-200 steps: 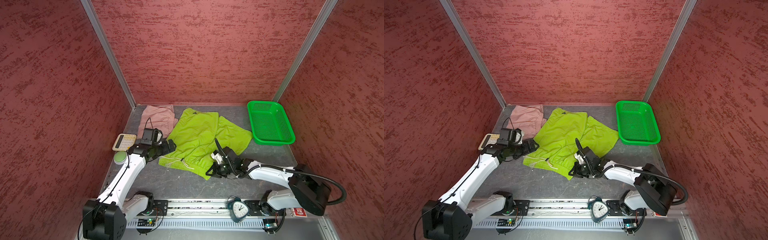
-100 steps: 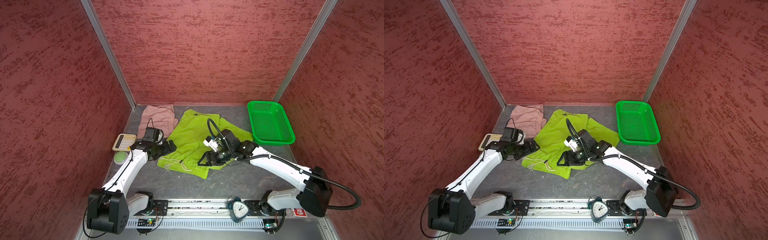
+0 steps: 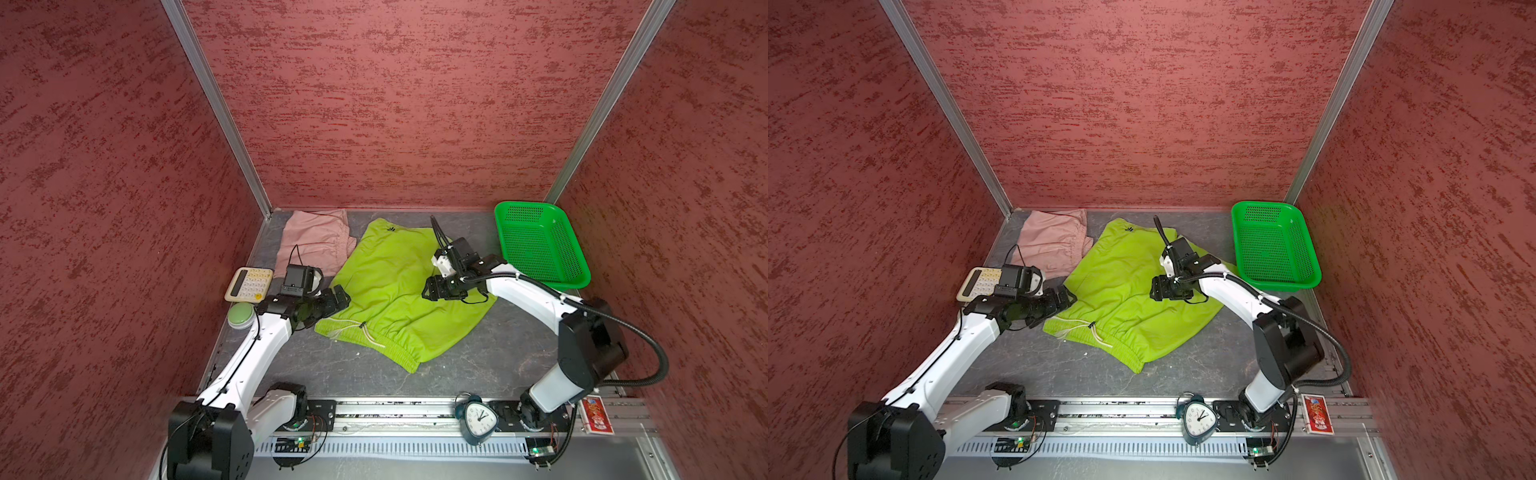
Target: Fold and stack the shorts
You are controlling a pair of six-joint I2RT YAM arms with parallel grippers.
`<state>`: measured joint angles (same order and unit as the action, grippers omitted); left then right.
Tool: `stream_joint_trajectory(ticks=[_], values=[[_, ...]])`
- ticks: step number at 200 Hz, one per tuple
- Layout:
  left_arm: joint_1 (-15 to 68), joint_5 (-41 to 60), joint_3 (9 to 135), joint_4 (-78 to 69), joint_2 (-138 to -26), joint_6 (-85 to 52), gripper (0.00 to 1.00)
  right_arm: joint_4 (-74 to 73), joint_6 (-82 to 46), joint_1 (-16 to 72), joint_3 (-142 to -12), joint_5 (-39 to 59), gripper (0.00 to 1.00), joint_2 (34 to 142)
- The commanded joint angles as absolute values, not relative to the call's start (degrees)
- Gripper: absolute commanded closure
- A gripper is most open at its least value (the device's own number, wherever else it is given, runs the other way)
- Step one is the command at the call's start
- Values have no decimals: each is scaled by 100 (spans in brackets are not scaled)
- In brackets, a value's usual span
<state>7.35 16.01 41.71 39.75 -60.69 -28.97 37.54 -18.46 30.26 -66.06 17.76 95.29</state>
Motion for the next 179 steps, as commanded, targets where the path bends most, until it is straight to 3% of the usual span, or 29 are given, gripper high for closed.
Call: stream_joint_trajectory(ticks=[1, 67, 100, 122, 142, 179], values=[[682, 1471, 4125, 3675, -6012, -3015, 0, 3502, -1597, 3050, -6119, 1564, 32, 9547], [467, 1322, 3795, 3147, -6196, -3151, 1, 2807, -2265, 3409, -4293, 1740, 41, 9010], [460, 1472, 3902, 2789, -6564, -2993, 1, 2946, -2878, 4270, -3788, 1955, 42, 8358], [416, 1354, 4274, 2928, -6789, -2709, 1, 3252, -2937, 4524, -4078, 2207, 42, 7790], [296, 1327, 4714, 3086, -6953, -2446, 1, 3664, -2414, 4505, -5001, 1813, 41, 7670], [273, 1300, 5122, 3438, -6943, -2252, 1, 3032, -1596, 4179, -6495, 1580, 35, 8870]])
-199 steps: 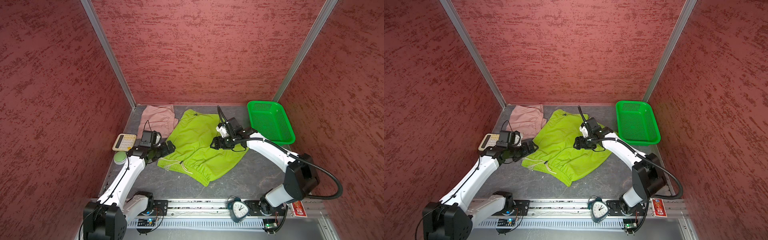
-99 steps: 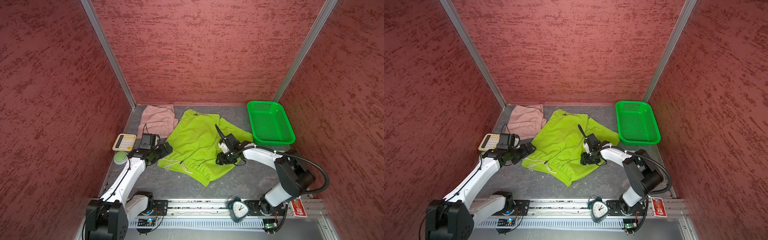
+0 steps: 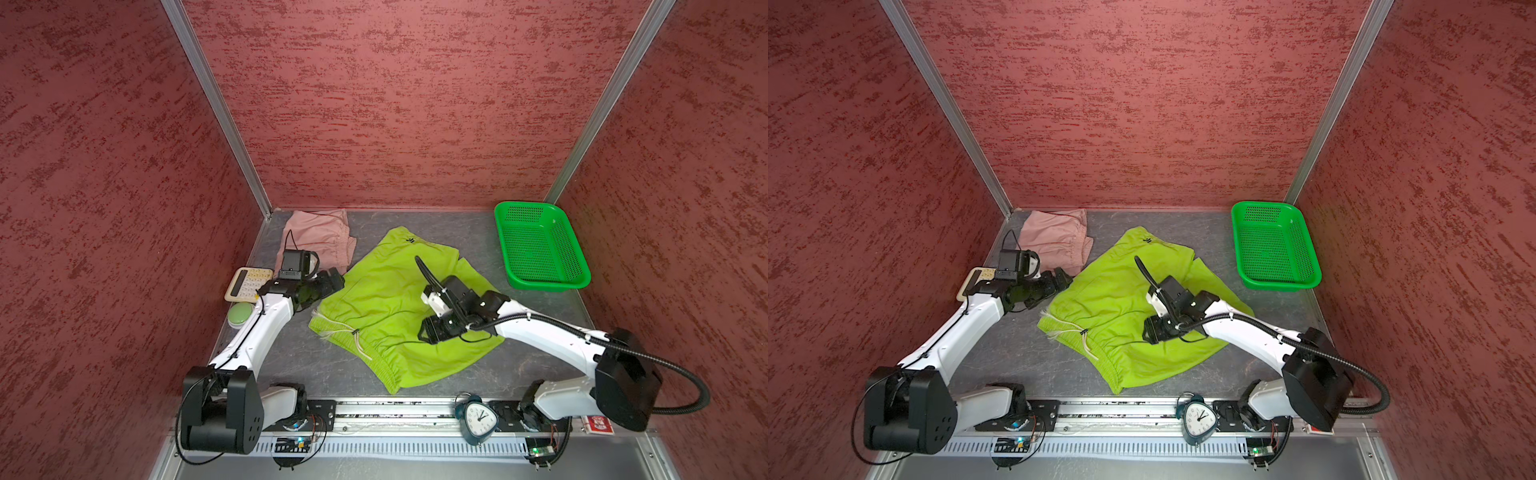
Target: Fold and stack the shorts
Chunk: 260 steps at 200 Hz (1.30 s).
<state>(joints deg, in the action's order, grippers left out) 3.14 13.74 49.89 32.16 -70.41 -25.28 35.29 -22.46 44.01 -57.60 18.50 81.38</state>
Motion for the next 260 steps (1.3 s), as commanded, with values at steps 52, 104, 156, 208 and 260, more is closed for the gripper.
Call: stream_joint_trajectory(ticks=[52, 104, 156, 208, 260], values=[[78, 1273, 4821, 3722, -6507, -2405, 1, 2195, -858, 3390, -8949, 1361, 27, 11636], [-157, 1803, 5264, 2836, -7203, -1929, 1, 2110, -1054, 3136, -10345, 1675, 27, 13223], [-85, 1532, 7066, 2803, -9522, -1407, 1, 1669, -1699, 2677, -9942, 1970, 26, 13439], [-158, 1330, 8881, 3628, -11442, -1044, 0, 1437, -2055, 2171, -9827, 2206, 26, 13356], [-499, 1001, 9845, 4209, -12503, -742, 1, 1512, -1991, 1973, -9613, 2049, 26, 13064]])
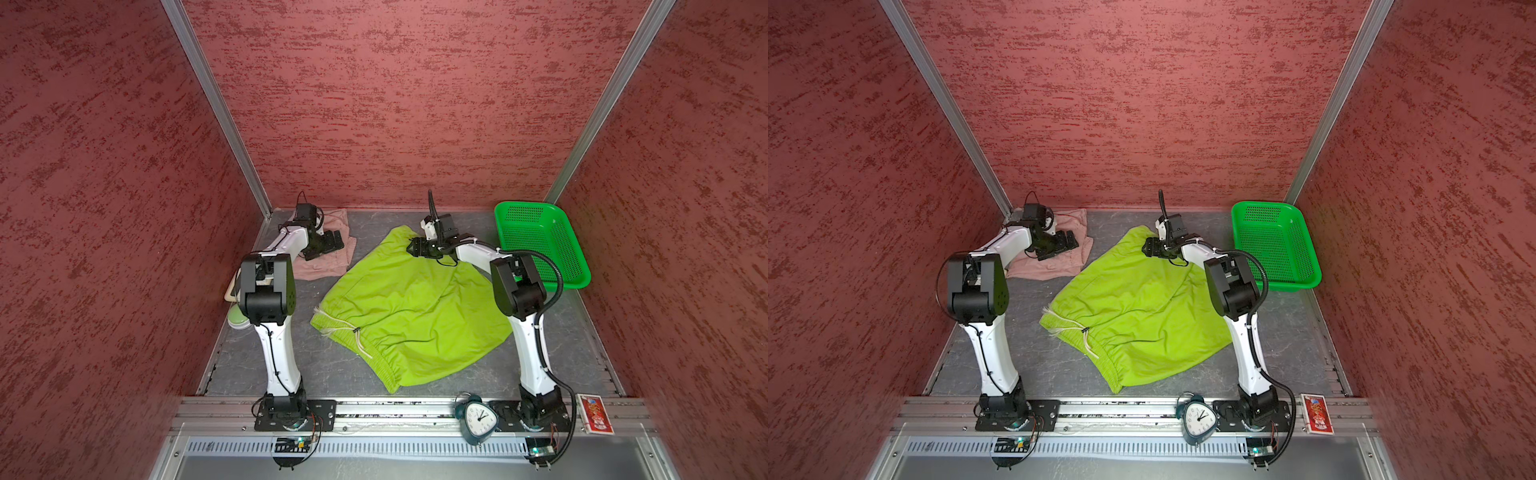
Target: Fold and stack the shorts
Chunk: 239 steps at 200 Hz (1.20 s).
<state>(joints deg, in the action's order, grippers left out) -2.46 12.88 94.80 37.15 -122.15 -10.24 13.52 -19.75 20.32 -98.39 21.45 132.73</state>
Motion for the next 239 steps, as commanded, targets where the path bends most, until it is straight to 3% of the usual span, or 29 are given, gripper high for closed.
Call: stream_joint_trajectory(ticks=[1, 92, 152, 174, 216, 239], values=[[-513, 992, 9853, 4223, -12518, -736, 1, 1516, -1989, 1971, -9601, 2040, 26, 13053], [-1016, 1202, 10707, 4250, -12975, -489, 1, 1409, -2060, 1382, -9473, 1819, 25, 12815], [-767, 1926, 10612, 4263, -11757, -805, 1, 1560, -1794, 1327, -10187, 2088, 26, 13092], [-614, 2084, 9835, 4257, -10981, -1132, 1, 1684, -1171, 1495, -9962, 2320, 26, 12690], [-550, 2943, 6685, 3216, -9242, -2285, 1, 1907, -335, 2148, -8743, 2230, 26, 11727], [-429, 2582, 5676, 3291, -8533, -2522, 1, 1708, -489, 2277, -8198, 2386, 26, 11432]])
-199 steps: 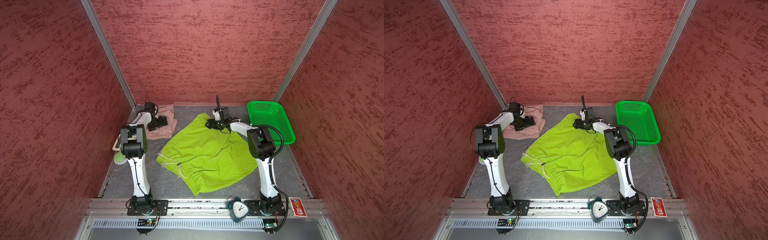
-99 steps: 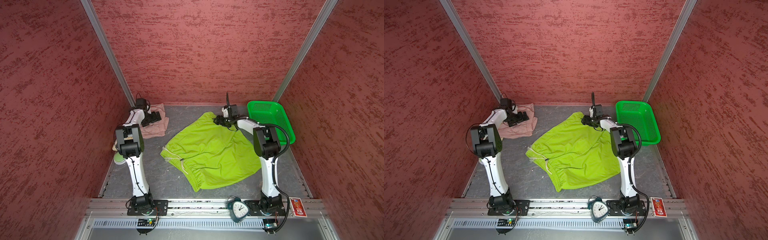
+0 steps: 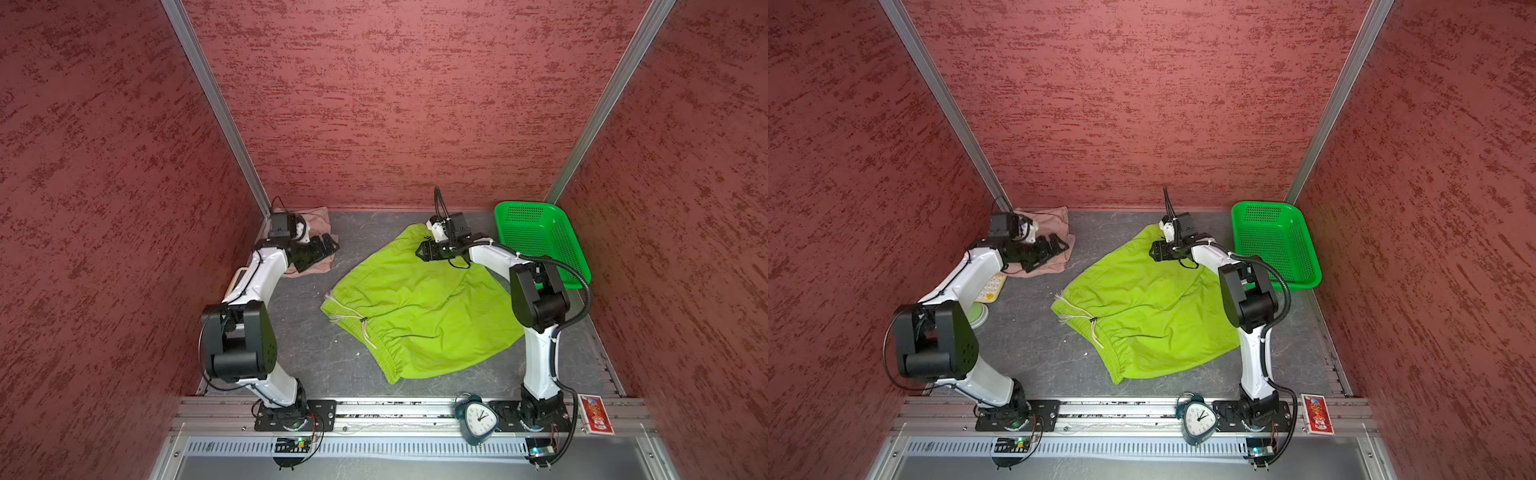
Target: Fold and stack the shorts
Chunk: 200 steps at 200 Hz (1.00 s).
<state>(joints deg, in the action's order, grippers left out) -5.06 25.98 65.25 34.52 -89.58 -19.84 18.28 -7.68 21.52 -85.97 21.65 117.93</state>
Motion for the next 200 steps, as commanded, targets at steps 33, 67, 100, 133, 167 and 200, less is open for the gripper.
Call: stream_joint_trajectory(ticks=[33, 67, 100, 133, 167, 200], values=[[-352, 2035, 4885, 3250, -7994, -2625, 1, 1521, -517, 2430, -7755, 2526, 26, 11307], [-214, 2131, 4619, 3113, -8188, -2587, 1, 1388, -625, 2509, -7635, 2685, 26, 11371], [27, 2092, 4574, 2989, -8349, -2471, 2, 1247, -743, 2518, -7578, 2816, 26, 11313], [62, 1887, 4740, 3060, -8692, -2173, 45, 1213, -782, 2516, -7456, 2866, 26, 11219], [-19, 1208, 5576, 3340, -9042, -1679, 100, 1373, -722, 2522, -7315, 2730, 26, 11184], [-102, 921, 7232, 3593, -10002, -1051, 100, 1313, -767, 2518, -7178, 2637, 27, 11162]])
